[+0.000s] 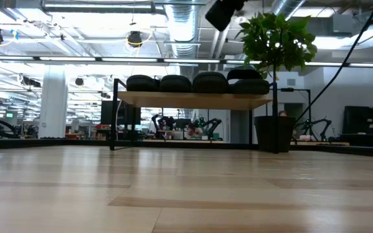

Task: Pick and place slides into the shelf
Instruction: Adjust the pair slides on the shelf

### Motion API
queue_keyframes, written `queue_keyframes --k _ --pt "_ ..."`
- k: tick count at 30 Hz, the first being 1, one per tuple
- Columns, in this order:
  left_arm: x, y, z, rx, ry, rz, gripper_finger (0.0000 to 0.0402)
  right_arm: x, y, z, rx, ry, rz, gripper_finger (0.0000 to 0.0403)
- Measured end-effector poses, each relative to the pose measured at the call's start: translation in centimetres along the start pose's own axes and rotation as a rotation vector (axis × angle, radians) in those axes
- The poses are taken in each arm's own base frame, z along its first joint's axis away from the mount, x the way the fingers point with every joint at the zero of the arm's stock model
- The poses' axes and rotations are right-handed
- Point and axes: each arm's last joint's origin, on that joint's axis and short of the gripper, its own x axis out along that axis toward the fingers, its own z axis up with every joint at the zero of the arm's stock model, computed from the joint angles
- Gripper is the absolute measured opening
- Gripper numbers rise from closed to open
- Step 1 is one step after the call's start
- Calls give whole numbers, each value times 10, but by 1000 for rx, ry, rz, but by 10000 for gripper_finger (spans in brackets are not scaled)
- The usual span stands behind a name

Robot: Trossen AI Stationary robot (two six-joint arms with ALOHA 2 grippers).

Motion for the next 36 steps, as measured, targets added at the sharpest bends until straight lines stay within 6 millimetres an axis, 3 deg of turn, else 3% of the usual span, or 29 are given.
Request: queue_keyframes --k 7,13,18,24,28,36 --pt "0 0 0 -1 1 -8 149 12 -34 4 -113 -92 -212 18" --pt "0 0 0 1 2 -9 149 17 -52 12 -168 -184 -218 2" --pt "0 0 -3 19 19 -8 149 -2 -25 24 -246 -269 -34 1" --pt "0 0 -4 10 25 -8 149 -35 9 29 -194 -305 261 0" --pt "0 0 -4 -3 26 -10 149 -50 21 19 -110 -216 433 0" --pt "0 -1 -4 -32 33 -36 149 -59 40 -10 -8 63 618 0"
